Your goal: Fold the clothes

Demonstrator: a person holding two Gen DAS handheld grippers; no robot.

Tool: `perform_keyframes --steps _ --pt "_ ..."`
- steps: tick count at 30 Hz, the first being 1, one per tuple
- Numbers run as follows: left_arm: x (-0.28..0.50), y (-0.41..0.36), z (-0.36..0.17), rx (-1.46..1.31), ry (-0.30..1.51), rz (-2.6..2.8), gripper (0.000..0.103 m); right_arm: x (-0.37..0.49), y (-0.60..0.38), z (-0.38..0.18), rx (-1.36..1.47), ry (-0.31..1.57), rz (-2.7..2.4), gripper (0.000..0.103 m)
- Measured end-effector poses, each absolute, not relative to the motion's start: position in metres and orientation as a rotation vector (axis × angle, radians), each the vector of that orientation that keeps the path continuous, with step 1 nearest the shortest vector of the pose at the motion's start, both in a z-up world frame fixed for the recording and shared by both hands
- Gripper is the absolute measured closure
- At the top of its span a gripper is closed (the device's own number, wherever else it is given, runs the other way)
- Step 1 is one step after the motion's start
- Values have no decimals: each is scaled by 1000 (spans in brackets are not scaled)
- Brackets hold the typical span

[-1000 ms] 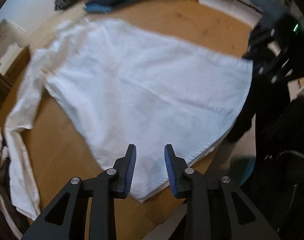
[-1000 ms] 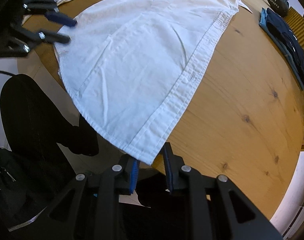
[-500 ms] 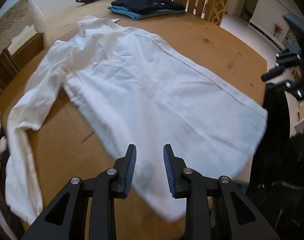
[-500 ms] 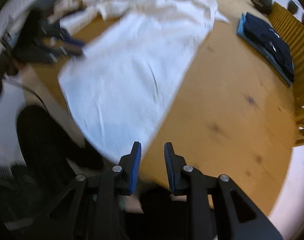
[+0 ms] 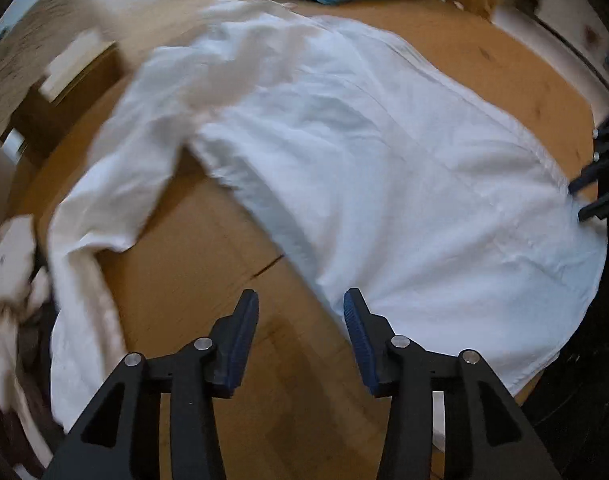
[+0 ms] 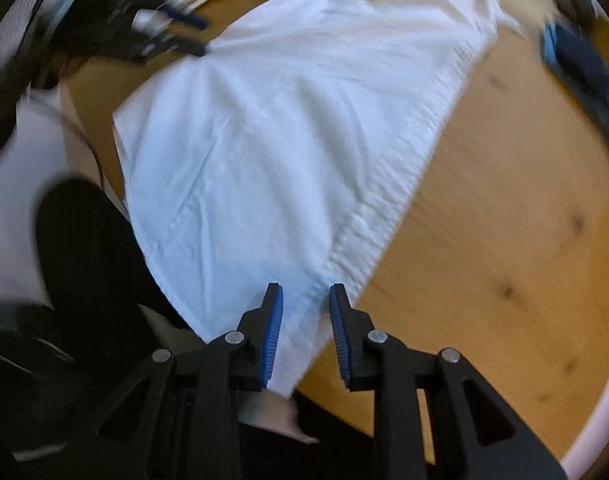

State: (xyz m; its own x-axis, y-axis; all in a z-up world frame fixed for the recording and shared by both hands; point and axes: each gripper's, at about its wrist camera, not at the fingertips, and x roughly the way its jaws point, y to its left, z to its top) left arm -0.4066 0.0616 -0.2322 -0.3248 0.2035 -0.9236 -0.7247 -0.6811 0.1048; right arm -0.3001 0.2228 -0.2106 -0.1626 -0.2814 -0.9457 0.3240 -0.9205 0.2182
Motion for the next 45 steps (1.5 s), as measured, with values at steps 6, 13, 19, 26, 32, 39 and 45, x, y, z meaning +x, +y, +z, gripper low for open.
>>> perform_keyframes --steps 6,13,19,26,32,39,45 --pt "-354 84 -205 -1219 691 1929 63 -308 224 -212 1644 -132 -2149 79" --pt "-328 70 -225 -1306 718 1889 61 -293 188 -220 1757 187 -2036 78" --pt "-335 -8 -198 -1345 568 2081 60 -354 153 -186 1587 360 -2169 74" --pt "-371 -150 -163 -1440 359 2422 57 -418 124 -217 1602 515 -2151 58" --pt "-404 -233 -172 -1525 75 2520 56 -419 129 -233 1665 598 -2086 57" --pt "-429 -231 -182 -1515 171 2522 56 -432 134 -238 1715 555 -2048 56" --pt "-437 -238 -185 -1528 199 2507 68 -438 132 -243 1701 558 -2044 56"
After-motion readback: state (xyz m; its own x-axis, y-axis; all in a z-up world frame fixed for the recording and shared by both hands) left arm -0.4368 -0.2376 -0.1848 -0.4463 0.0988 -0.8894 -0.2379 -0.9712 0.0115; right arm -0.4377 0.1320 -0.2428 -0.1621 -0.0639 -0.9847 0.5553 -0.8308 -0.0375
